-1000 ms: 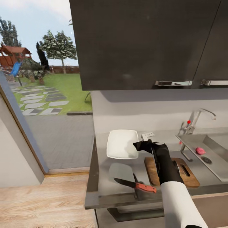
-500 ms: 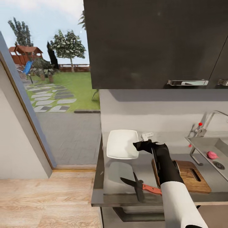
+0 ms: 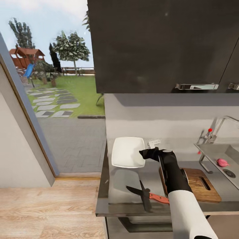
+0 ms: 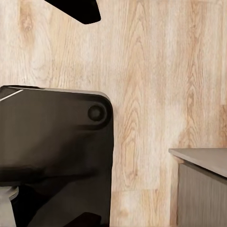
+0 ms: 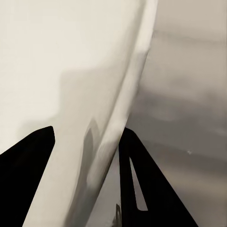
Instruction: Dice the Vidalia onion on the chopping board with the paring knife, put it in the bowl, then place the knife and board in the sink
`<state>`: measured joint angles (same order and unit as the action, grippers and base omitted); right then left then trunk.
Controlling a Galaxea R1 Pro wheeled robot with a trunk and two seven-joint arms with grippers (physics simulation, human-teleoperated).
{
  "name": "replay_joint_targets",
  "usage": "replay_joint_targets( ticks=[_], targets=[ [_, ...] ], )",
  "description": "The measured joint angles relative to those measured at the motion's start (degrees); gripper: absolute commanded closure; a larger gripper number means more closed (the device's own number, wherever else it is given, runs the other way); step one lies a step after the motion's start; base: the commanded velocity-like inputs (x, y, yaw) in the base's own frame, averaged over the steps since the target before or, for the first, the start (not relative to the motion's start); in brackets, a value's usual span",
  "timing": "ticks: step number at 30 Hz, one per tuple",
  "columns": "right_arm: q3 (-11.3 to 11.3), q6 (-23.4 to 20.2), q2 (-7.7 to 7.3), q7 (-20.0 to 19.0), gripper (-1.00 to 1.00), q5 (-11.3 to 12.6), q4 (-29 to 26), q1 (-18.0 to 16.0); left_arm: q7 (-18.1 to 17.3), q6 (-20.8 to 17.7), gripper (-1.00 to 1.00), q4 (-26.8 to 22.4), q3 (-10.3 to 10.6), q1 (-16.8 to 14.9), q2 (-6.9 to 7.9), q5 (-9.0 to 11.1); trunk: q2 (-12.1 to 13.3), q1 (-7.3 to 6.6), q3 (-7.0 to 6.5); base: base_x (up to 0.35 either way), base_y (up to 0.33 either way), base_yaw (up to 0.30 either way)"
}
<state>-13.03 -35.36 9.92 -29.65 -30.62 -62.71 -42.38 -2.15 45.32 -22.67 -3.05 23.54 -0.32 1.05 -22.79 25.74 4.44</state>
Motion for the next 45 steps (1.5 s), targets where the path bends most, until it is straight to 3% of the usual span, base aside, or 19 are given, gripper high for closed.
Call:
replay_joint_targets(
  ticks=[2,6,19,45],
  targets=[
    [-0.02,0.06,0.00,-0.07,1.00,-0.01,0.21,0.00,0.01,0.00,-1.00,0.00,0.00,0.00,0.00,0.00,0.00,0.00,0.00,0.000,0.000,0.000],
    [-0.02,0.18,0.00,-4.03,1.00,-0.03,1.43,0.00,0.07,0.00,-1.00,0.00,0.00,0.00,0.00,0.00,0.00,0.00,0.00,0.000,0.000,0.000],
    [-0.02,-0.04,0.00,-7.99,1.00,-0.15,1.62,0.00,0.08,0.00,-1.00,0.00,0.00,0.00,0.00,0.00,0.00,0.00,0.19,0.000,0.000,0.000],
    [-0.11,-0.12,0.00,-8.34,1.00,-0.19,1.62,0.00,0.08,0.00,-1.00,0.00,0.00,0.00,0.00,0.00,0.00,0.00,2.06,0.059,0.000,0.000]
  ],
)
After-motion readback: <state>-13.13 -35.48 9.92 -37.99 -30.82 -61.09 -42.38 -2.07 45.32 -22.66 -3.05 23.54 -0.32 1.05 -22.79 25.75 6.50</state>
